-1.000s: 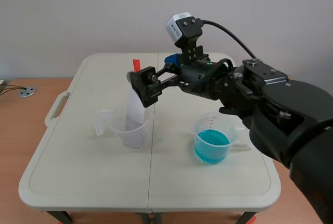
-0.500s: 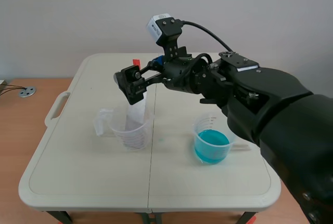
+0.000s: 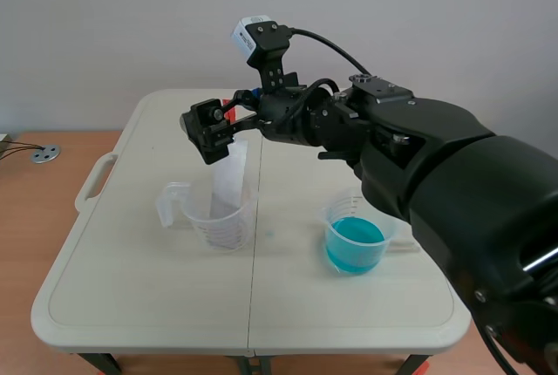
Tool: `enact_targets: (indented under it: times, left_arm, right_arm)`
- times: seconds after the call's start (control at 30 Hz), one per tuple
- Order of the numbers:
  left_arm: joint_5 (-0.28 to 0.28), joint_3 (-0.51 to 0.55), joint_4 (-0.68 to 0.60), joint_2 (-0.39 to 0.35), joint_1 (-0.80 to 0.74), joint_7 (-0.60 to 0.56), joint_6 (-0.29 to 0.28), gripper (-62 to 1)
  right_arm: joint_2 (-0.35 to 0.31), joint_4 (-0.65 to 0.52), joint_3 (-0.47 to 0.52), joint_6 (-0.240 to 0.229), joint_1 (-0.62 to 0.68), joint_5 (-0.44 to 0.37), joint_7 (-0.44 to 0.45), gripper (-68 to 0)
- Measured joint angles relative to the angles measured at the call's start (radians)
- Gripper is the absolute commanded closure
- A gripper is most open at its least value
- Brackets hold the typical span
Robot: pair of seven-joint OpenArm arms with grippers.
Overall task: Hold the metal plate by the orange handle, dip it into the blue solution, take it out and point at it, then put the plate back in the beaker on the left.
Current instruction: 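Lift the metal plate out of the left beaker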
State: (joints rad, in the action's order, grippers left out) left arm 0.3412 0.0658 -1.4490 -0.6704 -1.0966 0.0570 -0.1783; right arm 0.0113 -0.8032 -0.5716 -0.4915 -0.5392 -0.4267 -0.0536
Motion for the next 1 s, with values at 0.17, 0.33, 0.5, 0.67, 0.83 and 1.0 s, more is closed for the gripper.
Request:
enact_targets:
  times: [0.17, 0.33, 0.5, 0.67, 0.83, 1.0]
  left_arm:
    - [0.000, 0.000, 0.000, 0.000, 0.000, 0.000, 0.000, -1.8]
    - [0.000, 0.000, 0.000, 0.000, 0.000, 0.000, 0.000, -1.8]
    - [0.000, 0.000, 0.000, 0.000, 0.000, 0.000, -0.006, -1.9]
    - [0.000, 0.000, 0.000, 0.000, 0.000, 0.000, -0.006, -1.9]
    - [0.000, 0.000, 0.000, 0.000, 0.000, 0.000, -0.006, -1.9]
    - [0.000, 0.000, 0.000, 0.000, 0.000, 0.000, -0.006, -1.9]
  right_arm:
    - [0.000, 0.000, 0.000, -0.003, 0.002, 0.000, -0.004, -43.4]
    - [0.000, 0.000, 0.000, -0.003, 0.002, 0.000, -0.004, -32.2]
    - [0.000, 0.000, 0.000, -0.003, 0.002, 0.000, -0.005, -26.0]
    - [0.000, 0.000, 0.000, -0.003, 0.002, 0.000, -0.005, -17.2]
    - [0.000, 0.000, 0.000, -0.003, 0.002, 0.000, -0.005, -7.8]
    - [0.000, 0.000, -0.018, -0.003, 0.002, 0.000, -0.003, -1.2]
